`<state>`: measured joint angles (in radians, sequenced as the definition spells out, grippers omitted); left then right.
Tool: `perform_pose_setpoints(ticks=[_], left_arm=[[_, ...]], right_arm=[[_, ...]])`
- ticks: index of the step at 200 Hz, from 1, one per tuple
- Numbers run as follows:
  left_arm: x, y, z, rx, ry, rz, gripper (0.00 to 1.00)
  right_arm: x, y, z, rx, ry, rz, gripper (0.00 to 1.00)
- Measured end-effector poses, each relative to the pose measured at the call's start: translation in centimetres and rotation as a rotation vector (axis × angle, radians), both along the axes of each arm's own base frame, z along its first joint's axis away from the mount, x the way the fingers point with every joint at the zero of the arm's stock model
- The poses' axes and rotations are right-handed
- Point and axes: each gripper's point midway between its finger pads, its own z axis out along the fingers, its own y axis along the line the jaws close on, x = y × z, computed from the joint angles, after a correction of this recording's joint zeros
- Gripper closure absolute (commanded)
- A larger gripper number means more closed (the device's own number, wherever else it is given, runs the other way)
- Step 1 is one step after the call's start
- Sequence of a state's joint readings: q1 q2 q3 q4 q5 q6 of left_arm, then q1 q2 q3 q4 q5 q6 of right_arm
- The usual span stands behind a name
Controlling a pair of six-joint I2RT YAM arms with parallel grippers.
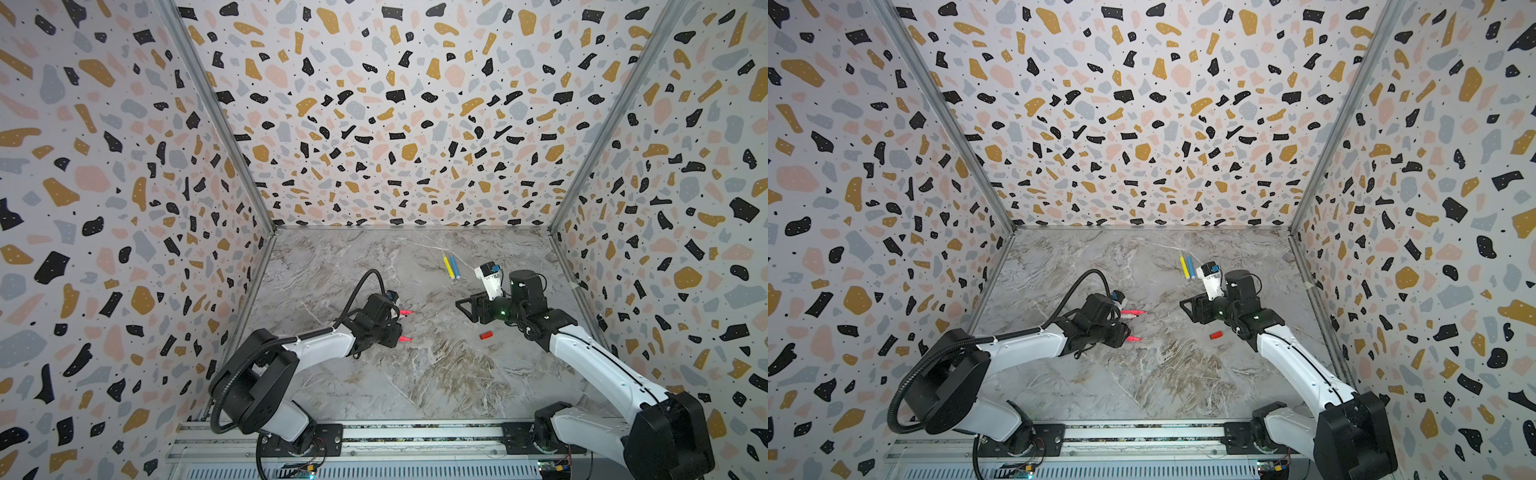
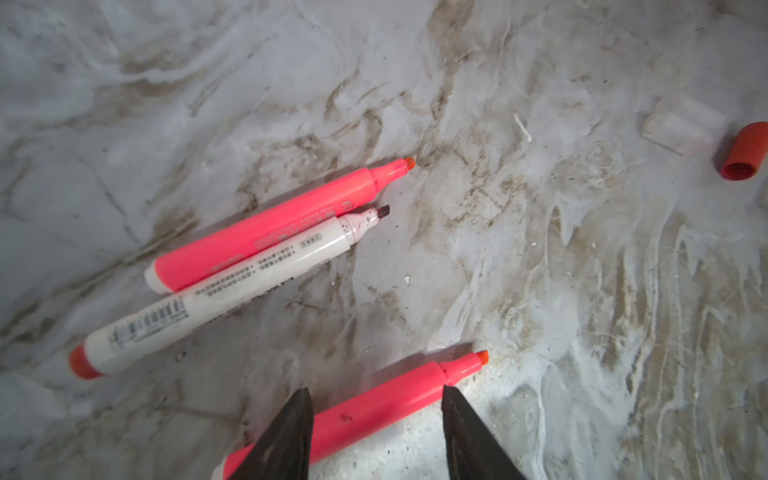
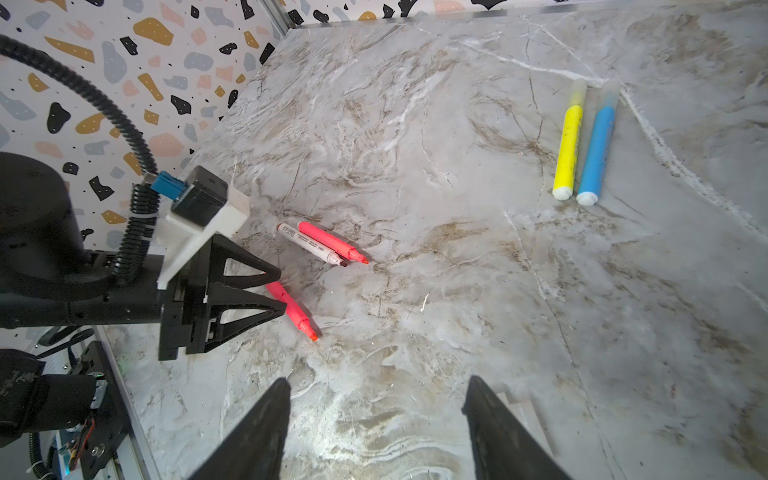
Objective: Insert the pens into the pen caps
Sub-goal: 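Lower the left gripper onto the nearest pink highlighter and close on it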
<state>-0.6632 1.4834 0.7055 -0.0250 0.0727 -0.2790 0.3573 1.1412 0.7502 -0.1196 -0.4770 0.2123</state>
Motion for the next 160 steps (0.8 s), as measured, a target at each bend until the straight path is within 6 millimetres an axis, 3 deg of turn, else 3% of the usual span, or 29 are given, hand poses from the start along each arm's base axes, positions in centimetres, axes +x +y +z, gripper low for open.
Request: perform_pose_setpoints(ticks=[25,77,160], left_arm=[[0.1,-0.1,0.8,-0.008,-0.026,-0.011,0.48],[-0.2,0.0,-0.4,0.024,-0.012,-0.044,0.48],[-1.3,-0.8,-1.8,0.057,0.004,-0.124,0.49]], right_arm=[[-0.2,0.0,0.5,0.010,-0.010,0.003,0.32],[-1.2,0.2,1.9,0.045,-0.046,0.027,0.31],[-2.5,0.6,2.0,0.088,-0.061,0.078,0.31]])
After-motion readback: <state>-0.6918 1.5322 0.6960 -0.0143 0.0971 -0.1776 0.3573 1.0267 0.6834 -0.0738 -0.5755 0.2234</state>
